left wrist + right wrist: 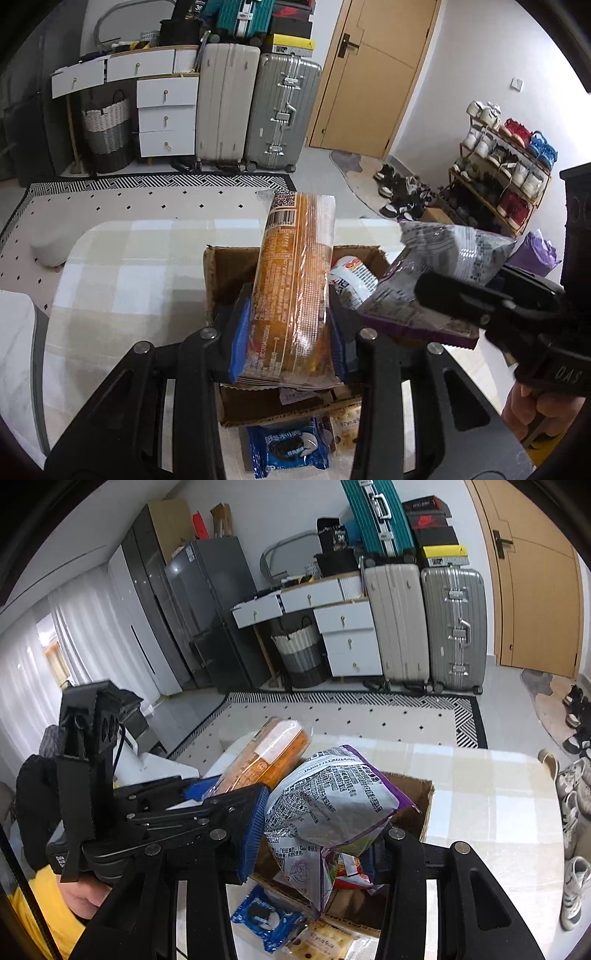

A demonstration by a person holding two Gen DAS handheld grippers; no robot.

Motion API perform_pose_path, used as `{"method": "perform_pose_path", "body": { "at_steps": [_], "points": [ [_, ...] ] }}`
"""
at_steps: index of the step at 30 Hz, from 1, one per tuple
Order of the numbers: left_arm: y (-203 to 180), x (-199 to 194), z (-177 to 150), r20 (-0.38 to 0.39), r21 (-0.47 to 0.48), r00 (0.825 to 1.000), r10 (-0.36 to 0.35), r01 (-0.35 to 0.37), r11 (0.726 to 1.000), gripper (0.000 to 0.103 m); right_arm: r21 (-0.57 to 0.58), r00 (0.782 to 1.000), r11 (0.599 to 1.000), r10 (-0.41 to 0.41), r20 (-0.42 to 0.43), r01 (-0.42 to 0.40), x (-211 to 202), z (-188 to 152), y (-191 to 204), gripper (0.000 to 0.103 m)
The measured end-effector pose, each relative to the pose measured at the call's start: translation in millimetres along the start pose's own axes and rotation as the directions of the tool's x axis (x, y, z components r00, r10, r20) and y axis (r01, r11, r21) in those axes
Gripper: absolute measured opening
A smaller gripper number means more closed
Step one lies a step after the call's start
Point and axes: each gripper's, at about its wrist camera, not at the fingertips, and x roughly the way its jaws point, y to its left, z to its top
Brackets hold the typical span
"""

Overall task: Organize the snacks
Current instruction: 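Lift both held items and carry them over the cardboard box, then lower the bread roll with the left tool while the right tool lowers the purple-edged bag into the box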

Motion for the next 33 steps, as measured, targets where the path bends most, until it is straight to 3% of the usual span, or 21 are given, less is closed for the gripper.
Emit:
{"method": "perform_pose_path", "body": {
  "at_steps": [10,22,27,29,33],
  "points": [
    [3.8,51.1,17.8,-0.002,0.018,1.000,0.015,-0.015,1.000,0.032,-0.020,0.997,1.000,-0.009,-0.072,0.008,29.8,-14.6,-11.2,0.044],
    [14.0,8.0,7.4,0.037,0.001,0.999,0.027,-0.027,1.000,0.033,-0.031,0.992,0.999,0.019,-0.124,-0.023,31.5,-22.9,-11.7,0.044],
    [16.5,-7.5,-1.7,0.030,-0.015,0.999,0.038,-0.037,0.999,0.033,-0.077,0.992,0.996,-0.044,-0.114,0.035,28.6,-22.8,-5.0,0.046],
    [15.0,-14.3,-7.7,0.025,-0.014,0.999,0.033,-0.033,0.999,0.033,-0.089,0.992,0.994,-0.073,-0.099,0.064,25.5,-20.9,-3.2,0.048],
    [13.0,-30.1,-21.7,0.034,-0.009,0.999,0.038,-0.038,0.999,0.033,-0.105,0.991,0.990,-0.106,-0.086,0.097,21.2,-18.9,-3.1,0.066]
  ]
}}
